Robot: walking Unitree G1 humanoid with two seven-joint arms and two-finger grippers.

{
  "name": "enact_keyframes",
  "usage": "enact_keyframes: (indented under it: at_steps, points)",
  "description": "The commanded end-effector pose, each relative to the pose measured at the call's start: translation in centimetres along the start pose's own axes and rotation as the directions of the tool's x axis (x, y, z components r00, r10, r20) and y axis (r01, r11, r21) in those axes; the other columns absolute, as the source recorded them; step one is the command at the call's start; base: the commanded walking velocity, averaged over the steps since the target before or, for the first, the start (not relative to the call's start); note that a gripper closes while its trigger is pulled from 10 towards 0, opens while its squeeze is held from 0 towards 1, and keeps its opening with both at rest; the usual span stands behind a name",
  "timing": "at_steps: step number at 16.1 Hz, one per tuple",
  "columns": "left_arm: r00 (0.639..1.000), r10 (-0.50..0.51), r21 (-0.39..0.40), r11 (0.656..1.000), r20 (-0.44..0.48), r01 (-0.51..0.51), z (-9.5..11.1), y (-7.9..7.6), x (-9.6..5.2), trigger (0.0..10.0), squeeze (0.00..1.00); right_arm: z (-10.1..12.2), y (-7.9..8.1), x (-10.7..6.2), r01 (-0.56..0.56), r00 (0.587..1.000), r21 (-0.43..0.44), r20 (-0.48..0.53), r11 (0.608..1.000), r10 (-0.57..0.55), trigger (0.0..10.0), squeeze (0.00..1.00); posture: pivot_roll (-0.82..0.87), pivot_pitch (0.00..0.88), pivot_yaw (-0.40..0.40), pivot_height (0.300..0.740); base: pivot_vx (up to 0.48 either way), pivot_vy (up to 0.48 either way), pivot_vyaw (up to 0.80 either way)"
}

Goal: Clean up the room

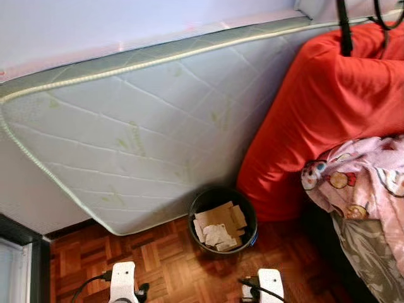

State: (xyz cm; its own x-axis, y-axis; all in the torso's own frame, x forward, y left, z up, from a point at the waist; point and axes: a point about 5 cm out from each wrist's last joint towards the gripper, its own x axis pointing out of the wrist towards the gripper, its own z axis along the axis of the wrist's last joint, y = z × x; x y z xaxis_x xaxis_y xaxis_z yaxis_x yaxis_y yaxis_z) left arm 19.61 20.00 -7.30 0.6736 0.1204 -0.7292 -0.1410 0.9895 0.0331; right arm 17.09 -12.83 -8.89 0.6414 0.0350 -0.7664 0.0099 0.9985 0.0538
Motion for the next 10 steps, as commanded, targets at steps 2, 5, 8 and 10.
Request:
enact_keyframes:
  at_steps: [2,5,8,10]
  points:
    - [0.999,0.023,-0.005,1.000,-0.029,-0.023,-0.9,0.5,-0.2,10.0,0.00,-1.4,-0.9,-0.5,0.007,0.999,0.029,-0.035,1.000,-0.006,10.0,0.00,-0.07,0.155,0.003,0.740,0.000,0.000,0.00]
    - [0.999,0.023,-0.004,1.000,-0.029,-0.023,-0.9,0.5,-0.2,10.0,0.00,-1.4,-1.0,-0.5,0.007,0.999,0.031,-0.034,1.000,-0.006,10.0,0.00,-0.07,0.155,0.002,0.740,0.000,0.000,0.00]
    - [0.999,0.023,-0.003,1.000,-0.029,-0.023,-0.9,0.5,-0.2,10.0,0.00,-1.0,-1.1,-0.4,0.008,1.000,0.040,-0.004,0.999,-0.008,10.0,0.00,-0.07,0.155,0.002,0.740,0.000,0.000,0.00]
    - [0.999,0.023,-0.003,1.000,-0.029,-0.023,-0.9,0.5,-0.2,10.0,0.00,-0.3,-0.9,-0.3,0.004,0.999,0.051,0.035,0.999,-0.005,10.0,0.00,-0.07,0.155,0.002,0.740,0.000,0.000,0.00]
